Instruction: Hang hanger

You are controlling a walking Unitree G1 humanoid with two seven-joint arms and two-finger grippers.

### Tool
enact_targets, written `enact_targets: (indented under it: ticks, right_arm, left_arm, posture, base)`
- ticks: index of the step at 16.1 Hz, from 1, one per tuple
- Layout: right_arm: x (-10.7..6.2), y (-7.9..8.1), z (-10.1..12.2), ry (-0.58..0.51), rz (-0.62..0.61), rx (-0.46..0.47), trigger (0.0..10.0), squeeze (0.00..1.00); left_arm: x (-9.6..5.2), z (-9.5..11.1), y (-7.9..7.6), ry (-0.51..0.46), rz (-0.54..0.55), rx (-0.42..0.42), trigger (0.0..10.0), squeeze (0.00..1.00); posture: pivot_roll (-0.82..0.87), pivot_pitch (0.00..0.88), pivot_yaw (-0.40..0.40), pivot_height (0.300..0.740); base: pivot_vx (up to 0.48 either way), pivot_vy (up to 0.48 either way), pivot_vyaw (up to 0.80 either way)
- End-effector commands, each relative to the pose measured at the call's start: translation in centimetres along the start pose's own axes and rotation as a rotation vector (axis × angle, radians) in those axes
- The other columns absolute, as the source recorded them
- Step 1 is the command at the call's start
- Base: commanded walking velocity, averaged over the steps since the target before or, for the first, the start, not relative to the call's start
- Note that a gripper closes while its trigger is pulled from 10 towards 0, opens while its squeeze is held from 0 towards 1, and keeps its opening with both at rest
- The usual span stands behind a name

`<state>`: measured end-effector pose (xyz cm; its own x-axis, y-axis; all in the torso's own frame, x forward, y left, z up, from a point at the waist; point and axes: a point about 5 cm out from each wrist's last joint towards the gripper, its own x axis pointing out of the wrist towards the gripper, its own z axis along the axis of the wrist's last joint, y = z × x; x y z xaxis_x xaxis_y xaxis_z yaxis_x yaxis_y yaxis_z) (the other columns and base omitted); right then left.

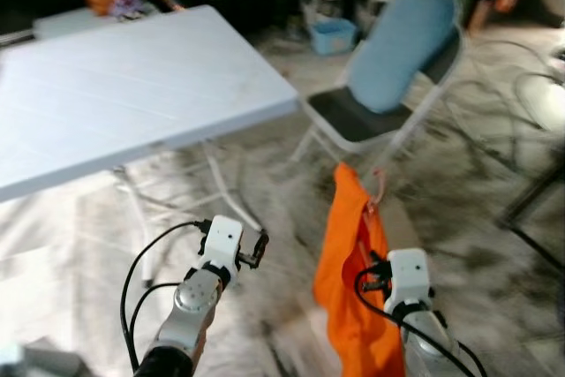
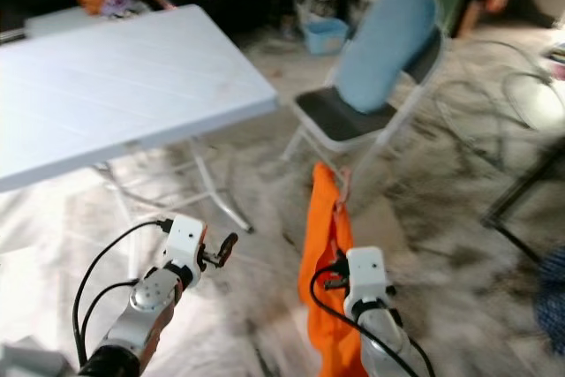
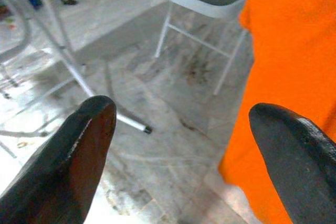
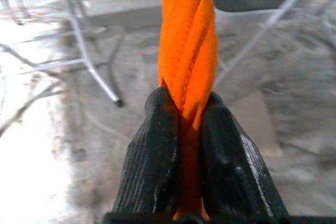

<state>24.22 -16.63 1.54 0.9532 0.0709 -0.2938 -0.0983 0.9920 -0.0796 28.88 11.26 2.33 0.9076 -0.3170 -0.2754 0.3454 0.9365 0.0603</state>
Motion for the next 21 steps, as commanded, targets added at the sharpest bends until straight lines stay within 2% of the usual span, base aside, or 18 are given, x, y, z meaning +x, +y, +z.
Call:
enact_targets:
  ticks: [1,6,9,12,15,18,20,21]
  right_arm:
    - [0.2,0.2,1.2,-0.051,0.008,-0.006,10.0,0.00]
    - [0.2,0.1,1.2,-0.052,0.018,-0.015,10.0,0.00]
    - [0.2,0.2,1.4,-0.056,0.020,-0.014,10.0,0.00]
    - [0.1,0.6,2.8,-0.101,0.057,0.045,10.0,0.00]
    - [-0.4,1.2,5.5,-0.176,0.158,0.089,10.0,0.00]
    - [-1.3,1.8,7.6,-0.204,0.280,0.129,10.0,0.00]
    - [-2.6,2.3,10.0,-0.223,0.424,0.188,10.0,0.00]
    - [-3.2,2.4,10.7,-0.228,0.472,0.181,10.0,0.00]
  left_arm:
    - [-0.2,-0.4,0.1,0.014,-0.011,0.000,10.0,0.00]
    - [-0.3,-0.6,-0.1,0.016,-0.042,-0.011,10.0,0.00]
    - [-0.8,-0.5,-0.1,-0.018,-0.106,-0.055,10.0,0.00]
    - [-0.6,0.0,-0.5,-0.045,-0.153,-0.050,10.0,0.00]
    - [0.1,1.4,-0.6,-0.090,-0.179,-0.036,10.0,0.00]
    - [0.5,2.4,-0.2,-0.123,-0.187,-0.017,10.0,0.00]
    - [1.0,2.9,0.2,-0.135,-0.173,-0.010,10.0,0.00]
    - [1.1,3.1,0.3,-0.137,-0.168,-0.007,10.0,0.00]
  posture:
    - [-0.13,0.006,0.037,0.740]
    - [-0.13,0.006,0.035,0.740]
    - [-0.13,0.007,0.036,0.740]
    - [-0.13,0.007,0.033,0.740]
    - [-0.14,0.009,0.037,0.740]
    - [-0.15,0.012,0.040,0.740]
    - [-0.16,0.012,0.045,0.740]
    - [-0.16,0.012,0.045,0.740]
  base:
    - [0.000,0.000,0.80]
    - [0.000,0.000,0.80]
    - [0.000,0.000,0.80]
    - [0.000,0.000,0.26]
    - [0.000,0.000,0.00]
    - [0.000,0.000,0.00]
    - [0.000,0.000,0.00]
    - [0.000,0.000,0.00]
